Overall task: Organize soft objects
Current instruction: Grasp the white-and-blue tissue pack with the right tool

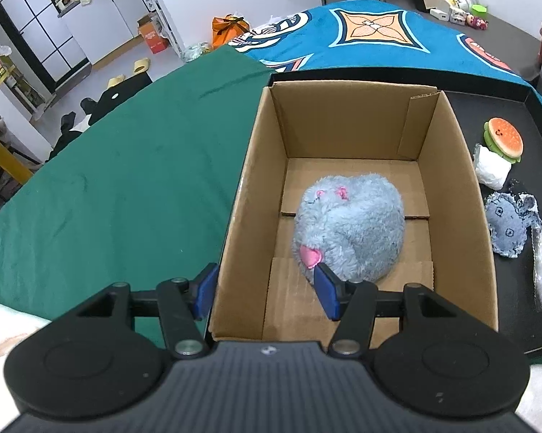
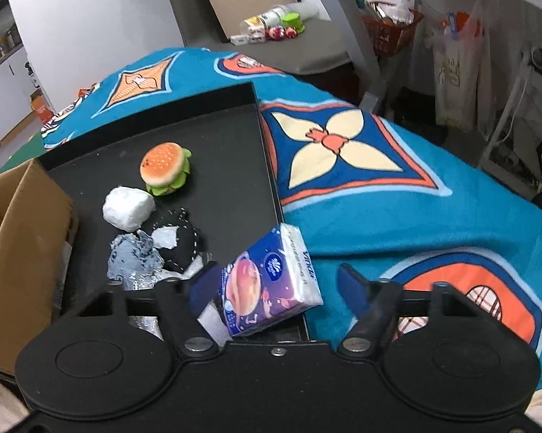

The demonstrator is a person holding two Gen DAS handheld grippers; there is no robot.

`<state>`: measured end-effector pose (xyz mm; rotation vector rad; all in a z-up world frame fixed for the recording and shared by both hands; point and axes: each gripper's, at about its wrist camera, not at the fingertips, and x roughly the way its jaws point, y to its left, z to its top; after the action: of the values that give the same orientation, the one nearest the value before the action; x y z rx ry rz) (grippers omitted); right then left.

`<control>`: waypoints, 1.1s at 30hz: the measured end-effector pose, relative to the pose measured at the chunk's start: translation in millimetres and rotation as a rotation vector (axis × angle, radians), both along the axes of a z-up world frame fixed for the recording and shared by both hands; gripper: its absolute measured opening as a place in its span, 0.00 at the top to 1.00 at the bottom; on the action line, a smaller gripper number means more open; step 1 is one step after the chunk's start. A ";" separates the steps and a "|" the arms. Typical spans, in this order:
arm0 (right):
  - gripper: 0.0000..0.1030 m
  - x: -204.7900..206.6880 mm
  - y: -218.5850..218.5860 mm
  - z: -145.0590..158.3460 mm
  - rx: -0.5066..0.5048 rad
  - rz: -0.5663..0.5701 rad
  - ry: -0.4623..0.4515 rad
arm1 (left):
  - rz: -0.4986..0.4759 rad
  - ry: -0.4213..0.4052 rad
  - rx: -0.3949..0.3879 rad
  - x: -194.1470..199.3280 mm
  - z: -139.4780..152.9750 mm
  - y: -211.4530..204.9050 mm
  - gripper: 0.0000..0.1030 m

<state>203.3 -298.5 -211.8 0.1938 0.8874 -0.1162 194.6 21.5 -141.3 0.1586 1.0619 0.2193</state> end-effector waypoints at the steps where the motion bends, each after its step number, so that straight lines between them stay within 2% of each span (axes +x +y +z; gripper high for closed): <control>1: 0.52 0.7 -1.4 -1.1 0.006 -0.002 0.005 | 0.001 0.000 0.002 0.9 -0.1 -1.3 0.46; 2: 0.60 1.0 -2.9 -2.6 0.009 -0.003 0.008 | 0.004 0.001 0.004 0.9 0.2 -1.8 0.46; 6: 0.69 -2.1 -4.5 -1.3 0.013 0.002 -0.006 | 0.009 0.001 0.009 0.8 0.6 -3.4 0.45; 8: 0.79 -3.9 -2.7 2.6 0.008 0.009 -0.026 | 0.013 0.004 0.010 -1.0 0.6 -1.9 0.45; 19: 0.81 -11.0 -1.2 19.6 0.020 0.035 -0.086 | 0.030 -0.003 0.003 -5.6 5.6 7.6 0.45; 33: 0.80 -9.8 30.3 48.0 -0.020 0.153 -0.141 | 0.037 -0.037 -0.035 -11.3 8.3 17.4 0.45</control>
<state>193.5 -268.1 -163.8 0.1136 0.7574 0.0312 183.3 38.8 -133.0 0.1036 1.0322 0.2358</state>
